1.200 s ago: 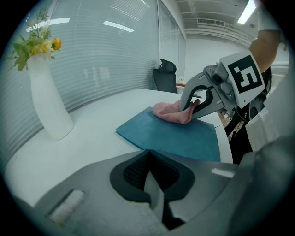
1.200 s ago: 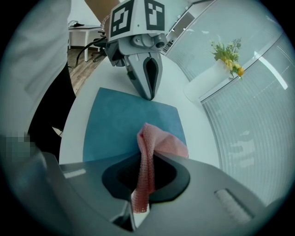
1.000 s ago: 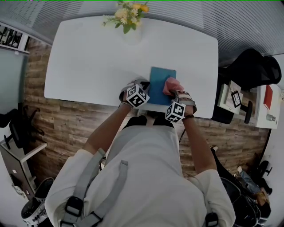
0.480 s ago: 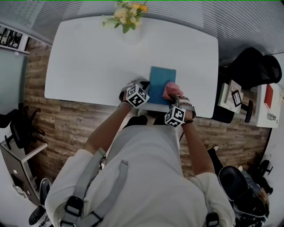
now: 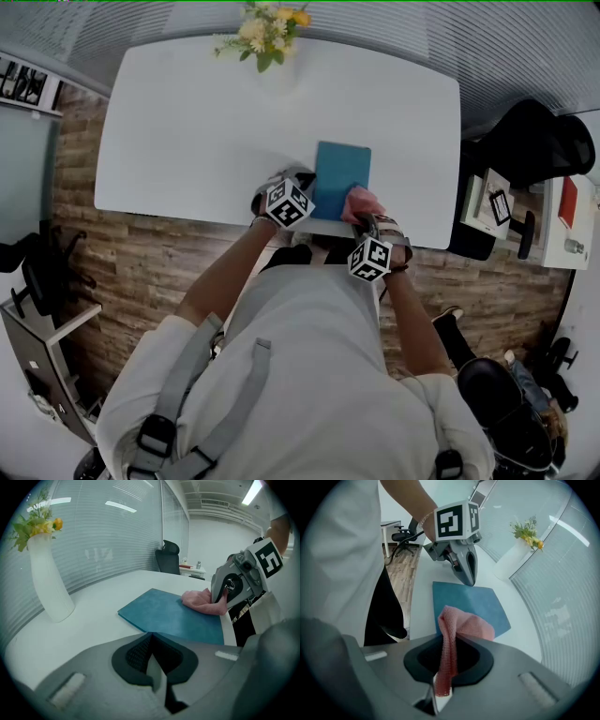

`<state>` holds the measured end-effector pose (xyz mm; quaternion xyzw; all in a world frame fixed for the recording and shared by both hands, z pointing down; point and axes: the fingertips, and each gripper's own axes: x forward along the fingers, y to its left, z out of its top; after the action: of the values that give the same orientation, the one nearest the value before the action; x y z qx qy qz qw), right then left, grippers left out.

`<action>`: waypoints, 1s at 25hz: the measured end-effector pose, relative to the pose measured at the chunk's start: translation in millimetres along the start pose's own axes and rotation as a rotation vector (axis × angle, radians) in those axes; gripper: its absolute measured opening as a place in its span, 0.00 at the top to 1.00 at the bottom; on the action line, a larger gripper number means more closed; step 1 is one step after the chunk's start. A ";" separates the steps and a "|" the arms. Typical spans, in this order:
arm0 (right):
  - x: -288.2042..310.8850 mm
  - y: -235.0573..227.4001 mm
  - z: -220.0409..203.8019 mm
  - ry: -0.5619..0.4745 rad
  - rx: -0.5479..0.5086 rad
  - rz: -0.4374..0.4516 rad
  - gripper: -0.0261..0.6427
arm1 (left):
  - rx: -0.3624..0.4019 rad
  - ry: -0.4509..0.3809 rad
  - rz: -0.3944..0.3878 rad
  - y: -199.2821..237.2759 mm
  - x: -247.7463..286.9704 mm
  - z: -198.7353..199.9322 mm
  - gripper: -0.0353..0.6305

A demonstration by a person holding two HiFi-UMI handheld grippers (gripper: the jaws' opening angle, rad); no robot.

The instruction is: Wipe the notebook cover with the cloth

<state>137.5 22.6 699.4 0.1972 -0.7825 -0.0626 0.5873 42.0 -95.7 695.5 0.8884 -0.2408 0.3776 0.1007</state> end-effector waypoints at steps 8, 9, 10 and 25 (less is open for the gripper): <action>-10.3 19.7 0.8 -0.034 0.091 0.062 0.92 | -0.001 0.001 -0.003 0.0 -0.2 -0.1 0.95; -11.7 17.9 2.2 -0.048 0.116 0.065 0.92 | -0.002 0.001 -0.004 0.2 -0.2 -0.3 0.95; -14.3 14.2 4.1 -0.066 0.147 0.064 0.92 | -0.004 0.001 -0.006 0.2 0.0 -0.3 0.95; -148.5 -139.4 64.1 -0.476 0.603 -0.229 0.92 | -0.224 -0.385 0.084 18.2 -112.8 101.3 0.94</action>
<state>144.3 -56.7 501.3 0.4267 -0.8529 0.0607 0.2947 28.3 -108.3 544.0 0.9165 -0.3329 0.1757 0.1352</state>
